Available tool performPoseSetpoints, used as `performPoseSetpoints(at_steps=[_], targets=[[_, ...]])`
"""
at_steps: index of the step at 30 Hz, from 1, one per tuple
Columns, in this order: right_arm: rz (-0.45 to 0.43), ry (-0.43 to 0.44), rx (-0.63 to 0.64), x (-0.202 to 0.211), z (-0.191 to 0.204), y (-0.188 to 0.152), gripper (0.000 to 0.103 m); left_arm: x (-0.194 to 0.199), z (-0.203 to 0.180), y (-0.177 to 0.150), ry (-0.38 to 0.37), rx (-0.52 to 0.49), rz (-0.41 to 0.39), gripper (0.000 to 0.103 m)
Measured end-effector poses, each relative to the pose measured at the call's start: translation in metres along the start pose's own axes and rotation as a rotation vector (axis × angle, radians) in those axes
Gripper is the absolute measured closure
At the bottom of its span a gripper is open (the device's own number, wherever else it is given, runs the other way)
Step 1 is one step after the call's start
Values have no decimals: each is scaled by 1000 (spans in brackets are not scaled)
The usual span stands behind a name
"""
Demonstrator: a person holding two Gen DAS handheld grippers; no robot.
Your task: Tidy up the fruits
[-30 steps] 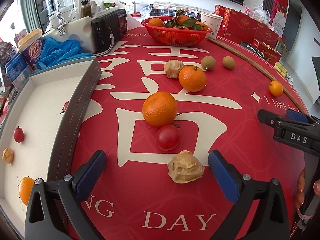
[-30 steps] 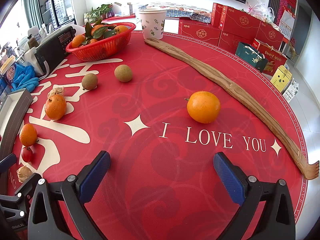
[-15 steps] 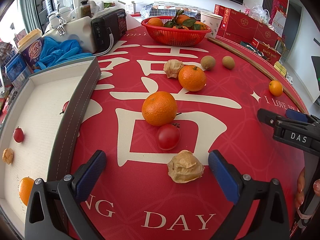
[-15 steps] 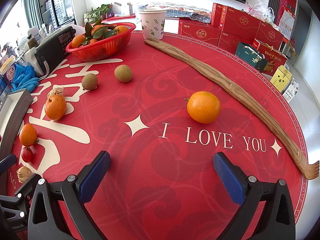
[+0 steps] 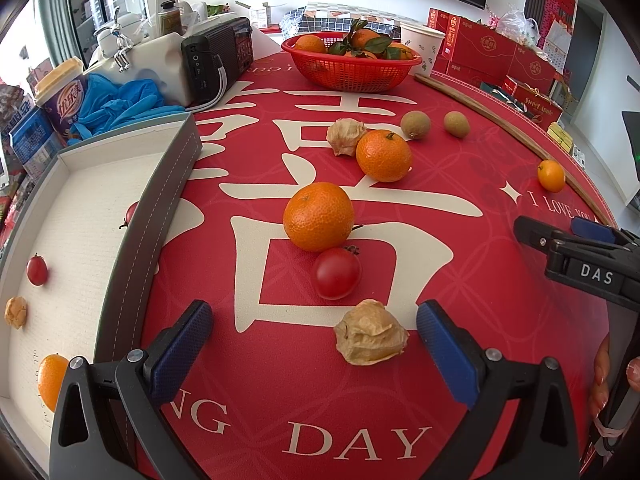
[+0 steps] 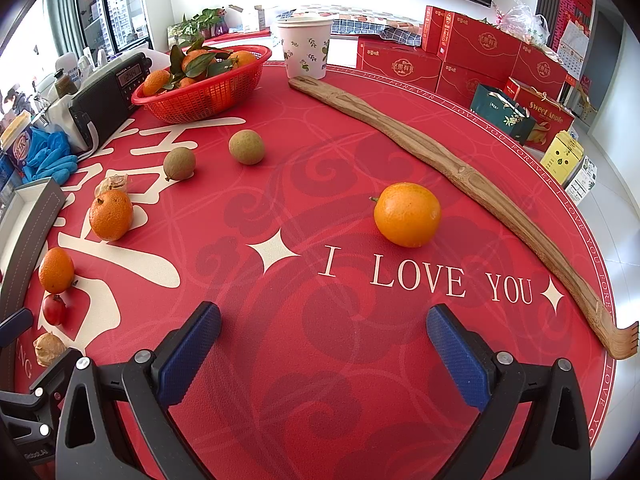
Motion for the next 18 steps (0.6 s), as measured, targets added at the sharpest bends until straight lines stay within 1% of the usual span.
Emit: performPoseSetpoints(at_steps=[18], targets=[[3, -2, -7, 0, 0, 2, 0, 0, 1, 1, 0, -1, 1, 1]])
Point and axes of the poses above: each gripper's, at about its wrist camera, not at the fingertips, and x roughly against the way its jaws point, z to its left, y to its top, the point moved 1 cm from there along -x, roughly the way its jaws point, and after that the axes turned 11 degrees about z, right-handed, at the moved point
